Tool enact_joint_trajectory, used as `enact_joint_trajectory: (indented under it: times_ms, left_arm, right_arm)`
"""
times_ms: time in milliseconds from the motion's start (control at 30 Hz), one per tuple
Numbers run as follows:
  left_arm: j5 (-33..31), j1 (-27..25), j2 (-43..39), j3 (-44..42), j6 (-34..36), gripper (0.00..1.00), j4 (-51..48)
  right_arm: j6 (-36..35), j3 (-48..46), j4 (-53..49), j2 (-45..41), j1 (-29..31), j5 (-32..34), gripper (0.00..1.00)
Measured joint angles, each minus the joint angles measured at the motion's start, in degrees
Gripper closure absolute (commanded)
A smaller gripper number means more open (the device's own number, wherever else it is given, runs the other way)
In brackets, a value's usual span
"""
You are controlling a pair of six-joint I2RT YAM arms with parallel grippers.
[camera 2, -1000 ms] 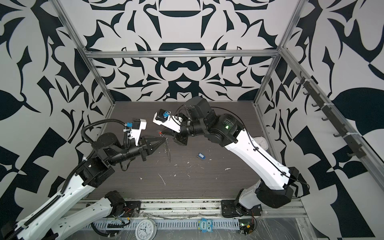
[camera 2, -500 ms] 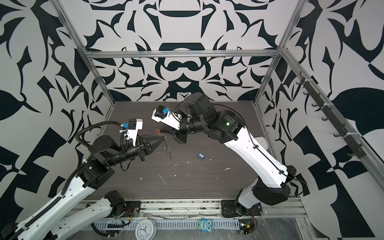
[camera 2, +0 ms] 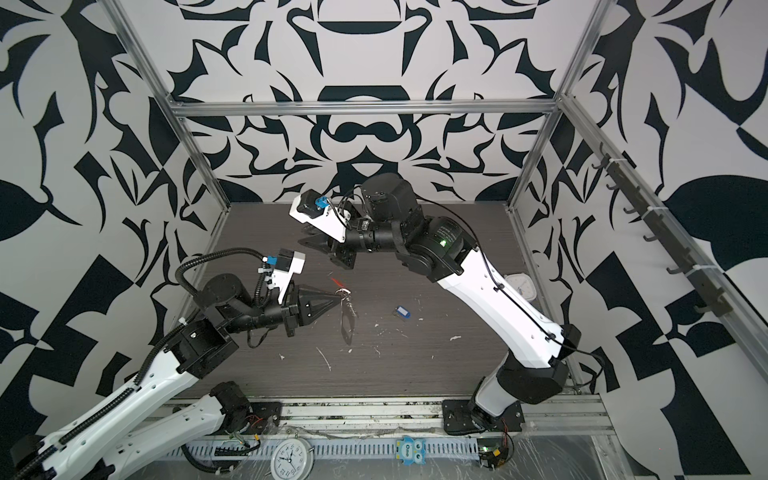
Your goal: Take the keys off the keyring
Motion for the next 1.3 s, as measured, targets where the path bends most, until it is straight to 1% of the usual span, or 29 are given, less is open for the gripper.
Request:
enact_joint_trajectory:
  times_ms: [233,333,500,733,900,1033,1233,1267,1300]
  left_arm:
    - [-0.2,0.0,-1.6,-1.1,-1.2,1.0,1.7]
    - [-1.0,0.0,-2.8,-2.1,-1.4,1.0,2.4]
    - [-3.1,0.0,-4.0,-3.1,-1.6,1.0,2.9]
    - [-5.2,0.0,-4.2,-3.1,-1.3,1.0,2.9]
    - [-6.9,-0.1,-4.3,-3.1,-0.8,1.0,2.8]
    - [-8.1,-0.1,-4.8,-3.1,-0.5,1.0,2.7]
    - [-9.6,-0.1,-5.8,-3.1,0.0,1.0,2.7]
    - [-9.8,-0.1,-5.9,-3.1,0.0,1.0,2.7]
    - [-9.9,-0.1,-6.0,-3.1,0.1,1.0,2.7]
  right_arm:
    - [1.9,-0.2,3.4,0.1,0.0,2.4,0.64]
    - [3.7,-3.9,7.1,-2.0,0.0,4.2,0.63]
    - [8.5,-14.6,13.9,-9.2,0.0,7.3,0.61]
    - [15.4,-31.1,23.3,-20.0,0.0,14.1,0.55]
    - [20.6,-40.9,26.7,-25.4,0.0,18.4,0.53]
    - [23.0,-46.5,26.6,-28.3,0.0,18.9,0.51]
    - [25.3,-53.8,27.6,-32.7,0.0,15.5,0.49]
    - [25.6,-54.7,27.6,-33.2,0.0,14.9,0.48]
    - [26.0,-55.5,27.8,-33.7,0.0,14.1,0.43]
